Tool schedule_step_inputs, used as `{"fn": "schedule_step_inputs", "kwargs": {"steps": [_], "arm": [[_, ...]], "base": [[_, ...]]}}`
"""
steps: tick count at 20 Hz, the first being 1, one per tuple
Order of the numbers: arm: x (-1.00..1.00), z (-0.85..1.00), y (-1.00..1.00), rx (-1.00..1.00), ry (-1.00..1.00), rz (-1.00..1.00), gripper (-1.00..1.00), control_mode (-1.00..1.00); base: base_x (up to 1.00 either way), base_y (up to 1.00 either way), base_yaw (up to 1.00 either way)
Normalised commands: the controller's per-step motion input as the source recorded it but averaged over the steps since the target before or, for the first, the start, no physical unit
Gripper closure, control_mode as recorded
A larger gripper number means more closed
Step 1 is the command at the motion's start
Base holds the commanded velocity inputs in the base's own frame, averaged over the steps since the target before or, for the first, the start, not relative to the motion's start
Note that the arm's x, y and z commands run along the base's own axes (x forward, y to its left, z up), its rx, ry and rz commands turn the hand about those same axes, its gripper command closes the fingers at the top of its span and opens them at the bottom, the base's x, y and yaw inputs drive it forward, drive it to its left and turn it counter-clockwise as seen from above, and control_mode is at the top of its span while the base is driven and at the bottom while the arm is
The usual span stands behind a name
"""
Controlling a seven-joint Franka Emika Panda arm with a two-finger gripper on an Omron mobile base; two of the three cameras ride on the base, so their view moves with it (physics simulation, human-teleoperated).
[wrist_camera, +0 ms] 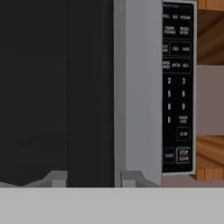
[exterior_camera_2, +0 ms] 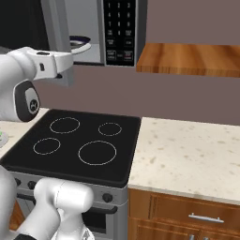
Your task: Pick the corn from the counter and place it in the microwave. Then turn on the microwave.
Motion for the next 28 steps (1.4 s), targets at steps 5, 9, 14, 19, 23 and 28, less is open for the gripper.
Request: {"fn": "schedule_step_inputs", "kwargs": {"steps": [5,9,14,19,23,28], "arm": [[-0.49,0.11,0.00,-0.01,0.00,-0.04,1.00,-1.00],[-0.47,0.12,0.02,-0.01,0.00,-0.04,1.00,-1.00],[-0.46,0.11,0.01,-0.01,0.00,-0.04,1.00,-1.00],[-0.45,0.10,0.01,-0.01,0.00,-0.05,1.00,-1.00],[-0.42,0.11,0.01,-0.01,0.00,-0.05,1.00,-1.00],[-0.38,0.10,0.03,-0.02,0.01,-0.06,1.00,-1.00]], "base": [[0.00,0.00,0.00],[0.00,0.00,0.00],[0.00,0.00,0.00],[0.00,0.00,0.00],[0.00,0.00,0.00],[0.00,0.00,0.00]]}}
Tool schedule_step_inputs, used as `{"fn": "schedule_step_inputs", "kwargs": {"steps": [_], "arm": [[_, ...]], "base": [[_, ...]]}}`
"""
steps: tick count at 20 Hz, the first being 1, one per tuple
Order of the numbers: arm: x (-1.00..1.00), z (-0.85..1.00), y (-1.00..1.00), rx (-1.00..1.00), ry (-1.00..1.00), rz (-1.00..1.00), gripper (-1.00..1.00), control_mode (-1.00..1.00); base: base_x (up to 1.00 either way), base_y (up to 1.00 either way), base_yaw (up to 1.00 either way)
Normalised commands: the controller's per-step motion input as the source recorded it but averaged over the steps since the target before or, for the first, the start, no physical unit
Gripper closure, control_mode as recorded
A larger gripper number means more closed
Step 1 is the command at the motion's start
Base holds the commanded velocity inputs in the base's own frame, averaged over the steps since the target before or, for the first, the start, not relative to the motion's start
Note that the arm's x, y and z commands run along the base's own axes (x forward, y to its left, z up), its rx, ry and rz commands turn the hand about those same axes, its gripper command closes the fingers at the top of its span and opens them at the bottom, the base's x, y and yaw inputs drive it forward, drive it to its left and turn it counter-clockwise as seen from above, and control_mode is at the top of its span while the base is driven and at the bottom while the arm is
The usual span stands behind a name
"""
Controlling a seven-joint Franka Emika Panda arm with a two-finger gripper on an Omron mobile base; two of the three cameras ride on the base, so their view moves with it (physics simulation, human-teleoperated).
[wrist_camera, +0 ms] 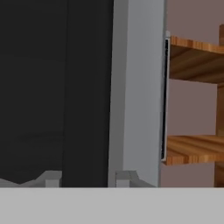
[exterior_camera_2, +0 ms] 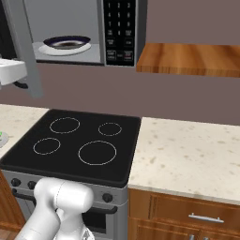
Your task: Pick the corn from the counter and place it in the microwave. Then turn on the microwave.
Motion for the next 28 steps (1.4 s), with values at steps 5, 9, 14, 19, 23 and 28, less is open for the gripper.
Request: {"fn": "schedule_step_inputs", "kwargs": {"steps": [5,9,14,19,23,28], "arm": [[-0.35,0.05,0.04,-0.01,0.00,-0.05,1.00,-1.00],[-0.35,0.02,0.06,-0.01,0.00,-0.05,1.00,-1.00],[-0.34,0.00,0.06,-0.01,0.00,-0.04,1.00,-1.00],[-0.35,0.00,0.06,-0.01,0.00,-0.05,1.00,-1.00],[-0.35,0.00,0.07,-0.01,0.00,-0.05,1.00,-1.00],[-0.34,0.00,0.07,-0.01,0.00,-0.05,1.00,-1.00]], "base": [[0.00,0.00,0.00],[0.00,0.00,0.00],[0.00,0.00,0.00],[0.00,0.00,0.00],[0.00,0.00,0.00],[0.00,0.00,0.00]]}}
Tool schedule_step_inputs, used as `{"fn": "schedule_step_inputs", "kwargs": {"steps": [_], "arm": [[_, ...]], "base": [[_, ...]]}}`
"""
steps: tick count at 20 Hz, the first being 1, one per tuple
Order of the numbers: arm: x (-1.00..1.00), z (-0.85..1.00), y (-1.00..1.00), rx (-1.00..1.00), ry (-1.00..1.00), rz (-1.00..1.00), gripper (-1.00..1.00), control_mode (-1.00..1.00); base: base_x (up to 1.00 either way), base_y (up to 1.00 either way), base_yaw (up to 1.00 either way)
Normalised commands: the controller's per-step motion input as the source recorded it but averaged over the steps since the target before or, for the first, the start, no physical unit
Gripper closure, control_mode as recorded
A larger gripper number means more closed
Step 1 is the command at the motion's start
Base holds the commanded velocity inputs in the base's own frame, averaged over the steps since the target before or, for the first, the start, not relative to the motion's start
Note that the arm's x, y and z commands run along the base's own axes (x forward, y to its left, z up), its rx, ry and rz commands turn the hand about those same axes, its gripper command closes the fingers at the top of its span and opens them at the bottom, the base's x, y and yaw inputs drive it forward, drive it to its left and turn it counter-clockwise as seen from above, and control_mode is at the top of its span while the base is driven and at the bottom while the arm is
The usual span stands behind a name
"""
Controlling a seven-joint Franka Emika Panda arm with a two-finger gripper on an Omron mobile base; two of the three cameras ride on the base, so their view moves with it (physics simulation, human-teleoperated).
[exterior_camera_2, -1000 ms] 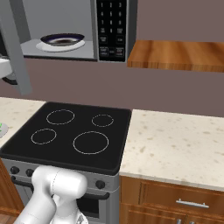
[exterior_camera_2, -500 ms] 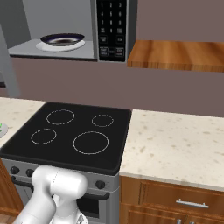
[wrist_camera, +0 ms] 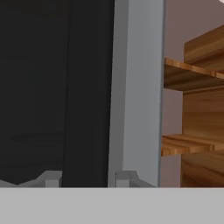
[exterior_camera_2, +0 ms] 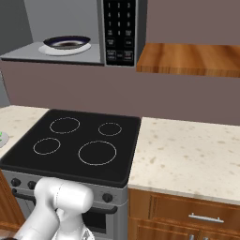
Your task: Pick the corn from the counter and place it in the microwave. Then turn on the microwave.
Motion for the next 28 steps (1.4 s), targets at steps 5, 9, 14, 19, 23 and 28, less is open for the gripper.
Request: {"fn": "schedule_step_inputs", "kwargs": {"steps": [5,9,14,19,23,28], "arm": [[-0.33,0.00,0.07,0.00,0.00,-0.03,1.00,-1.00],[-0.33,0.00,0.06,0.00,0.00,-0.01,-1.00,-1.00],[-0.27,0.00,0.02,0.00,0.00,-0.01,-1.00,-1.00],[-0.16,0.00,0.13,0.00,0.00,-0.08,-1.00,-1.00],[-0.13,0.00,0.16,0.00,0.01,-0.09,-1.00,-1.00],[-0.17,0.00,0.14,0.00,0.01,-0.08,-1.00,-1.00]], "base": [[0.00,0.00,0.00],[0.00,0.00,0.00],[0.00,0.00,0.00],[0.00,0.00,0.00],[0.00,0.00,0.00],[0.00,0.00,0.00]]}}
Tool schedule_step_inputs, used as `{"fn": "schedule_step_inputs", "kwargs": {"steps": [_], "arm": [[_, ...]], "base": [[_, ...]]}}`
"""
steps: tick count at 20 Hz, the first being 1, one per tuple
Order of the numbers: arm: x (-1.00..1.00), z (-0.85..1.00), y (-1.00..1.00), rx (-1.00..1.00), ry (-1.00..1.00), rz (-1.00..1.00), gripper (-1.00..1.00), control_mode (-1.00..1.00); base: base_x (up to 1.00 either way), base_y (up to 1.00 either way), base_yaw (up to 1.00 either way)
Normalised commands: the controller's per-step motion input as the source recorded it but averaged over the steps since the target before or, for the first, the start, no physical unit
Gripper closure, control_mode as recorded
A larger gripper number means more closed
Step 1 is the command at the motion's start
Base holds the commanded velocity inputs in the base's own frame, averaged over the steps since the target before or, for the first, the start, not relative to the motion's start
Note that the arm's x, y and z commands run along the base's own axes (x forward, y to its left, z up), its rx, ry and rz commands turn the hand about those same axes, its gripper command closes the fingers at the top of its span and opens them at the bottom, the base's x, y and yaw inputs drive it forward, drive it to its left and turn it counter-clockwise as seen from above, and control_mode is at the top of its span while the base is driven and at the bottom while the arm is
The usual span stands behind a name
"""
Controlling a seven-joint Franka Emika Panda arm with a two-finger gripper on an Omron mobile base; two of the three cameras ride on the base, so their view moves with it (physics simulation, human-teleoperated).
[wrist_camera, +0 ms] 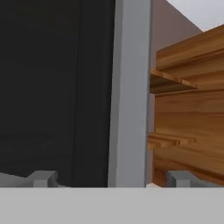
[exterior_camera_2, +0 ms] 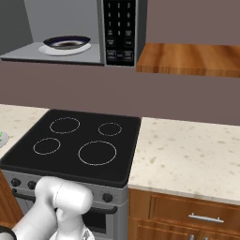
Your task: Pick the corn from the counter and place it in the microwave. Then turn on the microwave.
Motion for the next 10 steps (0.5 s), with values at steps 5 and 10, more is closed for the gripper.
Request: {"fn": "schedule_step_inputs", "kwargs": {"steps": [5,10], "arm": [[-0.35,0.00,0.02,0.00,0.00,-0.03,-1.00,-1.00],[-0.48,0.01,-0.05,0.00,-0.08,0.01,-1.00,-1.00]], "base": [[0.00,0.00,0.00],[0.00,0.00,0.00]]}}
